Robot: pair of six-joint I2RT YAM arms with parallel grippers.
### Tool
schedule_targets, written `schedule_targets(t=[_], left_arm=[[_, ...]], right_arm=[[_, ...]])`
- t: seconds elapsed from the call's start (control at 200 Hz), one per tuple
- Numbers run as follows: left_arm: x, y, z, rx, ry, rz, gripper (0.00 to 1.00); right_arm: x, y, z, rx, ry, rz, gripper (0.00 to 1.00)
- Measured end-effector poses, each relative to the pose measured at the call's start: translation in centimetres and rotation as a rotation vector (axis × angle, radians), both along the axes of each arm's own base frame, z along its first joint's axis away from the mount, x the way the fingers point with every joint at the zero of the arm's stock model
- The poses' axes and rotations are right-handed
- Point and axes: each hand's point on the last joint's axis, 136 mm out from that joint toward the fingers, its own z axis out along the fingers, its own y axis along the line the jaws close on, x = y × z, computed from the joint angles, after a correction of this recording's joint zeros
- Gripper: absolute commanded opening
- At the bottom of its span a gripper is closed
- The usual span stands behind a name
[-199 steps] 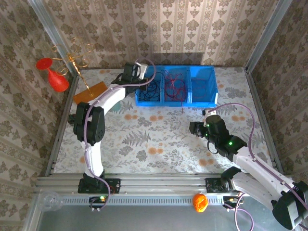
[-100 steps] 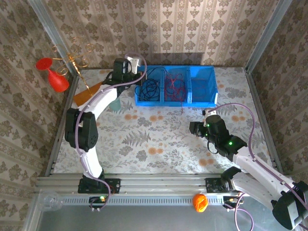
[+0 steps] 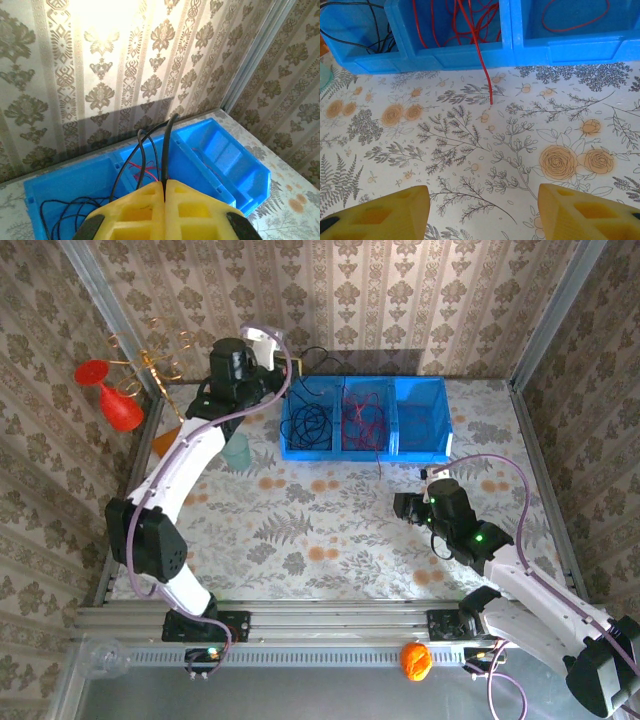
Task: Untangle the cables
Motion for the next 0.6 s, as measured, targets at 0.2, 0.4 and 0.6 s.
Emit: schedule_targets(t=[0.2, 0.4, 0.6], left_arm=[[-0.8, 0.0, 1.2, -0.009, -0.027, -0.013, 0.0], [-3.1, -3.5, 0.8, -0.008, -0.031, -0.109, 0.0], [-7.6, -8.6, -2.8, 0.01, 0.005, -0.239, 0.0]], right_arm=[[0.0, 0.0, 0.0, -0.001, 0.001, 0.0, 0.6], [0.0, 0.0, -0.5, -0.005, 0.011, 0.0, 0.6], [0.0, 0.0, -0.6, -0.006, 0.012, 0.0, 0.6]])
